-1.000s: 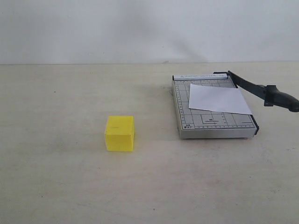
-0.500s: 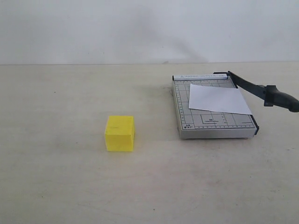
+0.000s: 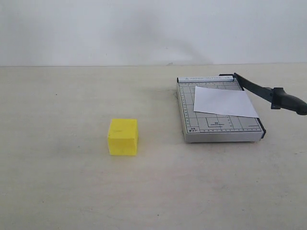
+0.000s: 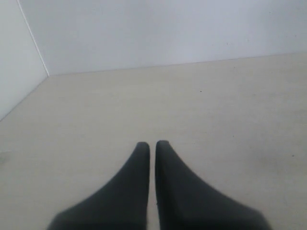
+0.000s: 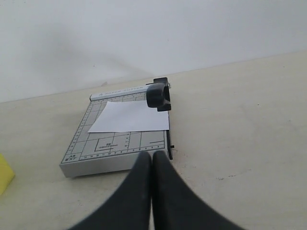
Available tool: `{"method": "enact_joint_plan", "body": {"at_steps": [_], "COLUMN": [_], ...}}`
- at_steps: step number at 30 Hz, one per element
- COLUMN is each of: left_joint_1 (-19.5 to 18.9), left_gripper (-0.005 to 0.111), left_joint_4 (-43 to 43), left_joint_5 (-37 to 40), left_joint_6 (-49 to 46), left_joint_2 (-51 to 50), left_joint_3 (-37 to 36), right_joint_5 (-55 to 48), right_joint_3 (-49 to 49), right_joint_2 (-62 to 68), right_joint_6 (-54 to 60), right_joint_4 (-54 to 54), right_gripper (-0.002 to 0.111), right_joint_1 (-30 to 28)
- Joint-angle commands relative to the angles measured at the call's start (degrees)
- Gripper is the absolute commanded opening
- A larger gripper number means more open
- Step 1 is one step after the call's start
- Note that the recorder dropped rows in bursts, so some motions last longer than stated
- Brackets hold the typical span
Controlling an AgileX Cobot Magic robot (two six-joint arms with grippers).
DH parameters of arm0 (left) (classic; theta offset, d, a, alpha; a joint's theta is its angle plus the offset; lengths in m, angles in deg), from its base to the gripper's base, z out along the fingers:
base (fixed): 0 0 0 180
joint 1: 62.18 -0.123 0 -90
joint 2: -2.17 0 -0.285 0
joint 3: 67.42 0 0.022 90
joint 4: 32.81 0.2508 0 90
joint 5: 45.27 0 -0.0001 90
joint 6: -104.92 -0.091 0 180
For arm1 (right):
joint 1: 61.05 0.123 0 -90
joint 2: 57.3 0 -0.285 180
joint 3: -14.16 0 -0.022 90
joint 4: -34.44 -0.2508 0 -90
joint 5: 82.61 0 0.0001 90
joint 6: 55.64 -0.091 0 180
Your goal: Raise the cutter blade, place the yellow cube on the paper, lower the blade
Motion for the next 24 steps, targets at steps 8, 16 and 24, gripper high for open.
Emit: {"method": "enact_joint_plan", "body": {"at_steps": [8,16,24], "left_joint_1": [0.0,0.0,0.0], "left_gripper": [0.004,0.004,0.004], "left_joint_4": [0.0,-12.7,-38.5], "left_joint_5": [-0.3,-7.5,-19.7], "left_joint_6": [0.3,4.4,10.6], "left_joint_2": [0.2,0.2,0.2], "left_joint_3": [0.1,0.1,0.1], "right_joint_5": [-0.2,-0.2,-0.2], "right_joint_3": [-0.2,-0.2,-0.2], "right_joint_2": [-0.3,-0.3,-0.3], "right_joint_6": [0.1,0.1,0.1], "right_joint_4": [0.2,0.2,0.2], "right_gripper": [0.000,0.000,0.000], "right_joint_1": [0.0,0.0,0.0]}}
